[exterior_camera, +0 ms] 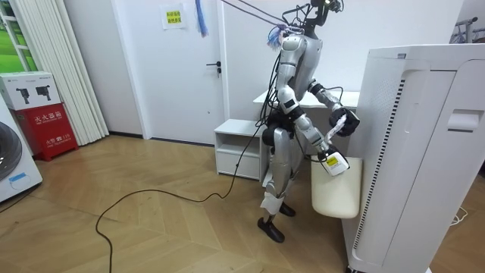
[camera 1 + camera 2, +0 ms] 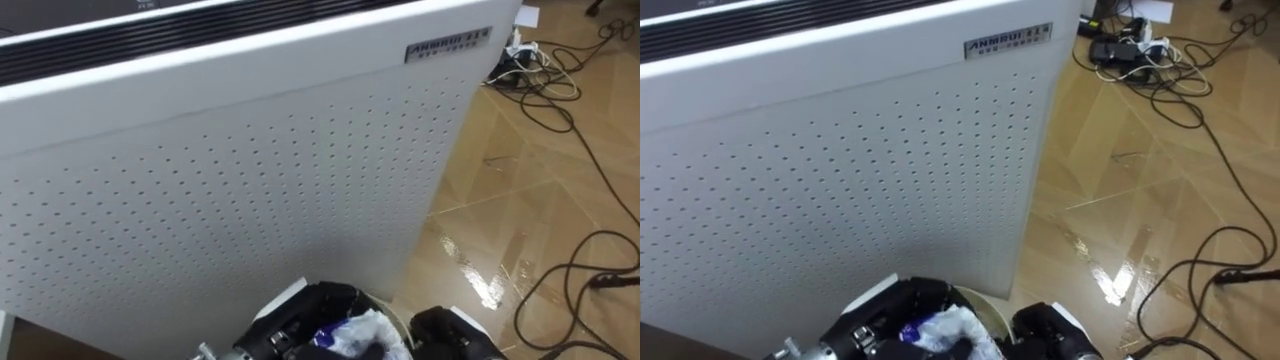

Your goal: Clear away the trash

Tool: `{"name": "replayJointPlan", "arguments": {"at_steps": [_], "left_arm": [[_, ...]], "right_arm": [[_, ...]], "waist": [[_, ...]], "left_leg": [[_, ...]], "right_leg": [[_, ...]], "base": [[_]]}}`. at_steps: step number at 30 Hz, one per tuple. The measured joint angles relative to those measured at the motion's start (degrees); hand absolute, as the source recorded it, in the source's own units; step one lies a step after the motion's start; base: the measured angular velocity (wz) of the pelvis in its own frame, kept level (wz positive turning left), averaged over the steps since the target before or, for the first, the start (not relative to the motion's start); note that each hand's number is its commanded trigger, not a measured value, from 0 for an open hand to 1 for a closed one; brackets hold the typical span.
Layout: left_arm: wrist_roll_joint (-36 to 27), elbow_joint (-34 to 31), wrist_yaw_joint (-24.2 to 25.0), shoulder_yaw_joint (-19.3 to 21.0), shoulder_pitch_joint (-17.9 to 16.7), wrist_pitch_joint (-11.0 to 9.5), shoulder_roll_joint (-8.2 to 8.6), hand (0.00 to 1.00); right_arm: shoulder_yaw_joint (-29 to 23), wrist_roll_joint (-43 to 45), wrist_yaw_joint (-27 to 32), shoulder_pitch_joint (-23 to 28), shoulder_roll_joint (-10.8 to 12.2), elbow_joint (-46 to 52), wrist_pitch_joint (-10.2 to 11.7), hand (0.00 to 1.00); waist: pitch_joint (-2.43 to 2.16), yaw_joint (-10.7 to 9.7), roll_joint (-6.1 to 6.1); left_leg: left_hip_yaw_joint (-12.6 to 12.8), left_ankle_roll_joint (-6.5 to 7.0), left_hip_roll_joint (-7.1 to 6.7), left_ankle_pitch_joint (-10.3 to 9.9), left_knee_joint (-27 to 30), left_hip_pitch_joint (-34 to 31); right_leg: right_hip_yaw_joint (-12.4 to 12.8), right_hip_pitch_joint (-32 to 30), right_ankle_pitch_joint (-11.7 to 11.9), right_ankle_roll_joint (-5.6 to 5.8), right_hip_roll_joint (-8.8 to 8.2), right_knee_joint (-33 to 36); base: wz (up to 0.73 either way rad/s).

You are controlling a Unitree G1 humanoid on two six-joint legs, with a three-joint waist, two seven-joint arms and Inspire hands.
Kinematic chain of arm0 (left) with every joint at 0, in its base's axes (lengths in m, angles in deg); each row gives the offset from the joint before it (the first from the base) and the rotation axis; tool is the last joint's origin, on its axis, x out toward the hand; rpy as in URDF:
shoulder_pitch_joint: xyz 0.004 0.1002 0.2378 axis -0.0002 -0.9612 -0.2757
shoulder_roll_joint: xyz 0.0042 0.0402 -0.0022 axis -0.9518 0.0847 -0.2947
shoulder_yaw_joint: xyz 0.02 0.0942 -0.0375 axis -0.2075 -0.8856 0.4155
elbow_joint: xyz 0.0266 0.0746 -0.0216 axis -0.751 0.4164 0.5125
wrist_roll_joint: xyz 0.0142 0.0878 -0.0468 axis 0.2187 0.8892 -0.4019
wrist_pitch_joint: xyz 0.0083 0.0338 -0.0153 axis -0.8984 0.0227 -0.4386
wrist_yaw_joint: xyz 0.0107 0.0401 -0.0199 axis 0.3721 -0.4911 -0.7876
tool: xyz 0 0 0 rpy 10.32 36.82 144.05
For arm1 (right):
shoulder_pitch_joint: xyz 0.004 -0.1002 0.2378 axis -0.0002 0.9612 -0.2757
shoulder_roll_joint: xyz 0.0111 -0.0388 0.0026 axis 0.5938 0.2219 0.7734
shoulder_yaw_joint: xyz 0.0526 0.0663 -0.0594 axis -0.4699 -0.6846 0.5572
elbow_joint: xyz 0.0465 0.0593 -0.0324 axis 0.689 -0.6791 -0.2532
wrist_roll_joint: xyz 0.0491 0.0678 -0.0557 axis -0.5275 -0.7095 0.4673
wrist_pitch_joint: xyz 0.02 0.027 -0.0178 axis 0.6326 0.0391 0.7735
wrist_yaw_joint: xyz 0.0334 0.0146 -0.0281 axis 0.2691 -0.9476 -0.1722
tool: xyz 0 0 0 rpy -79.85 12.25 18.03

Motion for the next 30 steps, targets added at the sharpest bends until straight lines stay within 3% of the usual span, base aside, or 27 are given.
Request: {"name": "replayJointPlan", "arguments": {"at_steps": [10,20,26,28,30], "left_arm": [[1.04,1.31,2.92,0.14,0.27,0.01,0.75,0.00],[1.02,1.30,3.20,0.16,1.08,0.01,0.49,0.00],[1.20,1.30,3.22,0.17,0.71,0.01,0.33,0.00],[1.24,1.30,3.24,0.24,-0.02,0.01,0.35,0.00],[1.27,1.30,3.25,0.70,-0.62,0.01,0.39,0.00]], "right_arm": [[-0.03,-0.96,-1.24,0.01,0.03,-0.11,0.06,1.00],[0.00,-1.04,0.16,0.02,0.00,-0.09,0.09,1.00],[0.01,-1.59,-0.25,0.73,0.09,-0.08,0.10,1.00],[-0.02,-1.99,-0.62,1.79,0.08,-0.06,0.25,1.00],[-0.03,-2.70,-0.79,2.71,0.06,-0.06,0.31,1.00]], "waist": [[-0.10,-0.39,-0.09],[-0.25,-0.48,-0.12],[-0.95,-0.59,-0.46],[-1.51,-0.78,-0.56],[-1.76,-0.78,-0.76]], "left_leg": [[1.09,0.06,0.16,0.04,0.04,-0.21],[1.19,0.06,0.15,0.04,1.51,-0.39],[1.55,0.04,0.15,0.05,2.06,0.41],[1.43,0.04,0.12,0.05,1.89,1.31],[1.56,0.00,0.12,0.09,1.72,1.98]], "right_leg": [[0.27,-0.53,0.00,0.01,-0.06,0.30],[0.21,-0.48,0.05,-0.07,-0.20,1.46],[0.24,0.18,0.14,-0.24,-0.31,1.96],[0.31,1.06,0.12,-0.21,-0.36,1.93],[0.36,1.74,0.12,-0.21,-0.31,1.77]], "base": [[-0.01],[0.00],[-0.01],[0.00],[0.00]]}}
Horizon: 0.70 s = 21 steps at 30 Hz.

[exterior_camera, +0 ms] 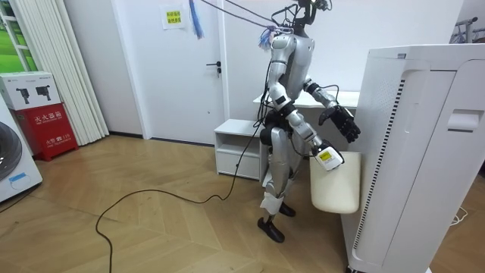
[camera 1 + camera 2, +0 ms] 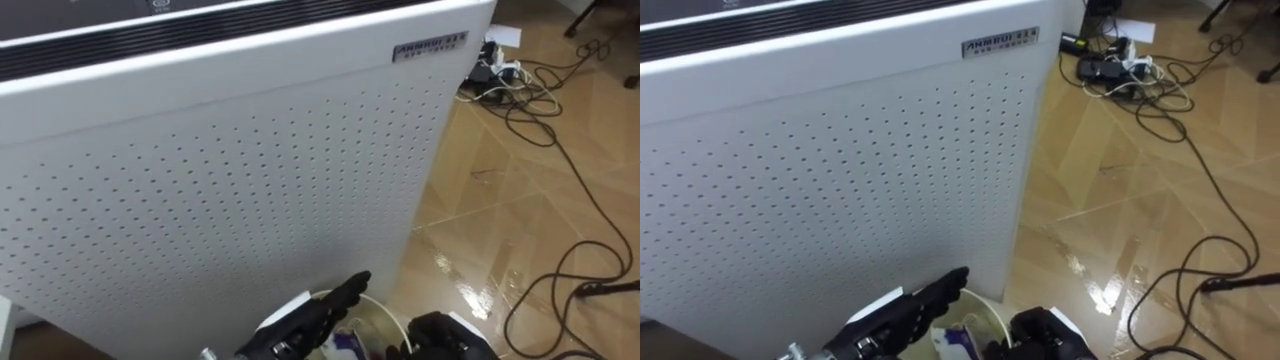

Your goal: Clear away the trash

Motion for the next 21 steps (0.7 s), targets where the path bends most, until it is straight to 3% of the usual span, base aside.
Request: {"name": "replayJointPlan", "arguments": {"at_steps": [9,14,21], "left_arm": [[-0.02,0.67,-0.33,3.36,-4.96,-0.09,0.00,0.00],[-0.34,5.90,-2.52,3.86,-7.99,0.08,-0.80,0.00],[-4.39,15.48,-6.88,8.69,-10.13,-0.14,0.17,0.00]], "right_arm": [[-0.59,-0.69,0.30,5.64,-0.42,-0.23,0.18,1.00],[-0.68,-0.83,0.42,9.08,-1.07,-3.43,0.31,1.00],[-6.75,-1.34,1.44,14.08,0.01,-7.96,1.43,1.00]], "waist": [[0.03,0.00,-0.26],[0.15,0.11,-0.92],[0.20,-0.04,-1.82]], "left_leg": [[0.76,-0.03,0.16,0.19,-2.65,5.32],[0.90,-0.04,0.32,0.19,-4.30,7.67],[1.80,-0.06,0.77,0.18,-6.26,11.60]], "right_leg": [[0.25,4.43,-0.11,0.12,0.33,-1.81],[0.69,6.68,-0.21,0.34,0.76,-3.56],[1.42,10.60,-0.16,0.36,1.58,-5.90]], "base": [[-0.04],[0.00],[-0.06]]}}
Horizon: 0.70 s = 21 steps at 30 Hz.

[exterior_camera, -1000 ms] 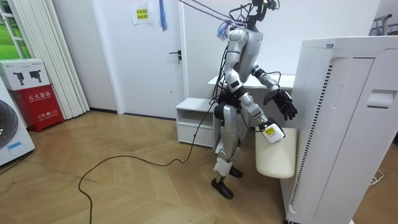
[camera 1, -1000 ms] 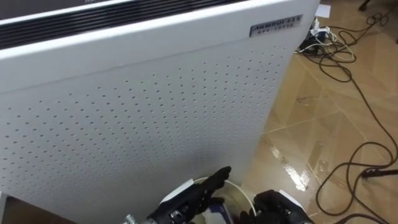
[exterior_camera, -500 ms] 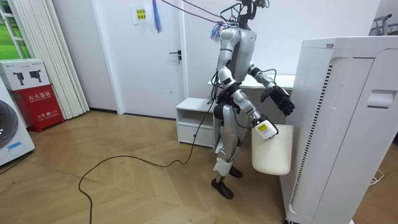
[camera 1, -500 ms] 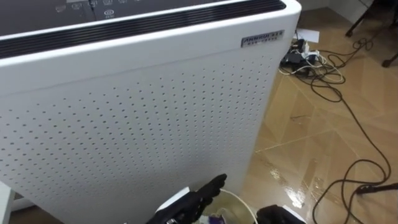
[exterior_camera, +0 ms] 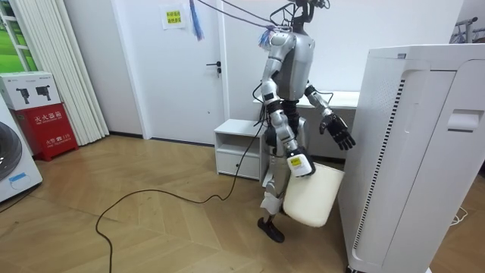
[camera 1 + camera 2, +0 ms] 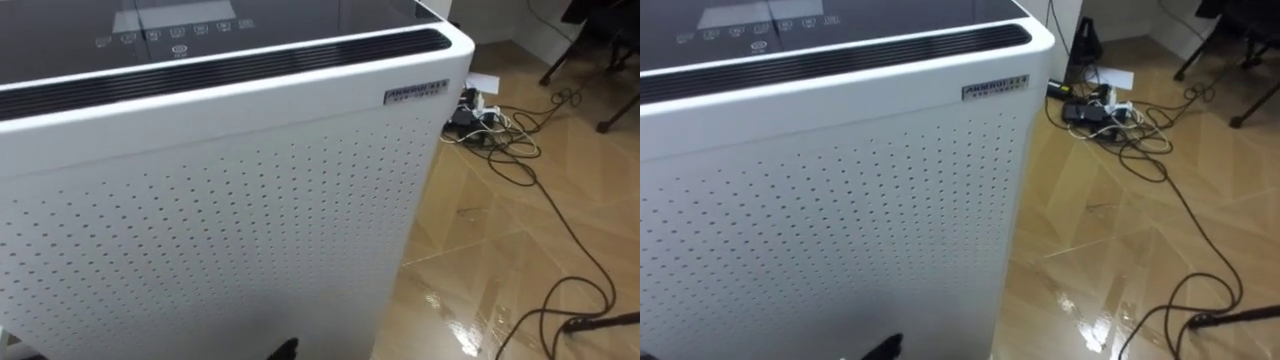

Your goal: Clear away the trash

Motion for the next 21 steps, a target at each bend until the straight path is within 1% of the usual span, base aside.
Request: {"name": "replayJointPlan", "arguments": {"at_steps": [3,4,7,8,10,11,12,14,15,16,19,20,21], "left_arm": [[-3.28,3.15,-2.12,2.06,-1.23,-0.29,-0.03,0.00],[-3.70,5.25,-3.15,2.67,-1.29,-0.49,0.05,0.00],[-3.72,8.46,-4.47,4.25,-1.59,-0.50,0.06,0.00],[-3.77,9.54,-4.88,5.00,-2.04,-0.51,0.07,0.00],[-4.80,11.32,-5.58,5.90,-3.26,-1.53,0.17,0.00],[-5.57,13.79,-5.86,6.35,-3.52,-2.11,0.20,0.00],[-5.72,15.71,-6.52,7.02,-3.77,-2.13,0.34,0.00],[-5.84,19.13,-7.74,8.15,-3.89,-2.18,0.95,0.00],[-5.74,21.51,-8.44,9.36,-3.84,-2.18,1.90,0.00],[-5.61,23.62,-9.43,10.37,-3.87,-2.17,2.47,0.00],[-5.39,26.92,-11.51,11.58,-4.49,-2.12,3.00,0.00],[-5.50,27.97,-12.43,12.08,-5.05,-2.10,3.12,0.00],[-5.45,29.01,-13.12,13.61,-5.51,-2.04,3.47,0.00]], "right_arm": [[-1.75,-2.59,0.07,1.36,0.17,-3.80,1.31,1.00],[-2.90,-2.73,0.57,1.57,0.73,-5.50,1.33,1.00],[-4.67,-2.71,1.64,2.19,1.63,-7.10,1.40,1.00],[-5.03,-3.04,1.67,2.54,1.65,-8.33,2.02,1.00],[-6.28,-4.39,1.64,2.91,1.65,-10.11,2.60,1.00],[-6.86,-5.29,1.66,2.78,1.66,-11.80,2.98,1.00],[-7.13,-5.81,1.68,2.78,1.66,-13.12,3.34,1.00],[-8.08,-6.35,1.76,3.05,1.67,-15.08,3.47,1.00],[-9.28,-6.35,1.83,3.14,1.68,-15.70,3.47,1.00],[-10.01,-6.35,2.11,3.06,1.95,-16.62,3.48,1.00],[-11.43,-8.33,2.35,3.07,2.74,-18.48,3.54,1.00],[-11.90,-9.32,2.40,3.08,2.87,-19.43,3.44,1.00],[-12.52,-10.20,2.40,3.25,3.09,-19.65,3.20,1.00]], "waist": [[-0.17,-0.01,-0.08],[-0.32,0.08,-0.02],[-0.37,0.14,0.11],[-0.46,0.12,0.28],[-0.69,0.10,0.67],[-0.72,0.06,0.79],[-0.76,0.08,0.80],[-0.68,0.08,1.14],[-0.78,-0.03,1.56],[-0.76,-0.14,1.66],[-0.70,-0.19,1.63],[-0.74,-0.24,1.55],[-0.70,-0.23,1.47]], "left_leg": [[0.31,-0.03,0.08,-0.03,-0.67,1.28],[0.44,-0.08,0.09,-0.07,-0.71,1.48],[0.74,-0.10,0.19,-0.09,-1.04,1.77],[0.88,-0.18,0.26,-0.15,-1.18,2.03],[1.03,-0.21,0.29,-0.17,-1.60,2.89],[1.05,-0.21,0.31,-0.17,-1.81,3.49],[1.09,-0.22,0.31,-0.18,-1.84,4.05],[1.02,-0.38,0.35,-0.38,-1.91,4.45],[0.92,-0.33,0.45,-0.76,-1.92,4.44],[0.85,-0.35,0.53,-0.79,-1.98,4.56],[0.61,-0.46,0.66,-0.88,-2.00,5.21],[0.59,-0.54,0.73,-1.02,-2.04,5.25],[0.56,-0.58,0.81,-1.05,-2.04,5.24]], "right_leg": [[0.12,1.21,0.00,0.06,0.13,-0.92],[0.24,1.46,-0.01,0.08,0.19,-0.93],[0.78,1.49,0.00,0.08,0.39,-0.81],[0.93,1.75,0.03,0.09,0.51,-0.92],[0.97,2.53,0.03,0.09,0.59,-1.23],[0.94,3.35,0.06,0.14,0.63,-1.72],[0.93,3.86,0.06,0.15,0.66,-1.83],[0.94,4.13,0.04,0.18,0.76,-2.13],[0.94,4.18,0.02,0.21,0.95,-2.38],[0.98,4.19,0.02,0.20,1.02,-2.37],[0.89,4.98,0.05,0.16,1.19,-2.76],[0.77,5.15,0.03,0.17,1.24,-2.76],[0.82,5.15,0.05,0.13,1.35,-2.82]], "base": [[-0.01],[-0.05],[-0.06],[-0.06],[-0.02],[0.00],[0.00],[0.00],[0.04],[0.04],[0.00],[0.00],[0.00]]}}
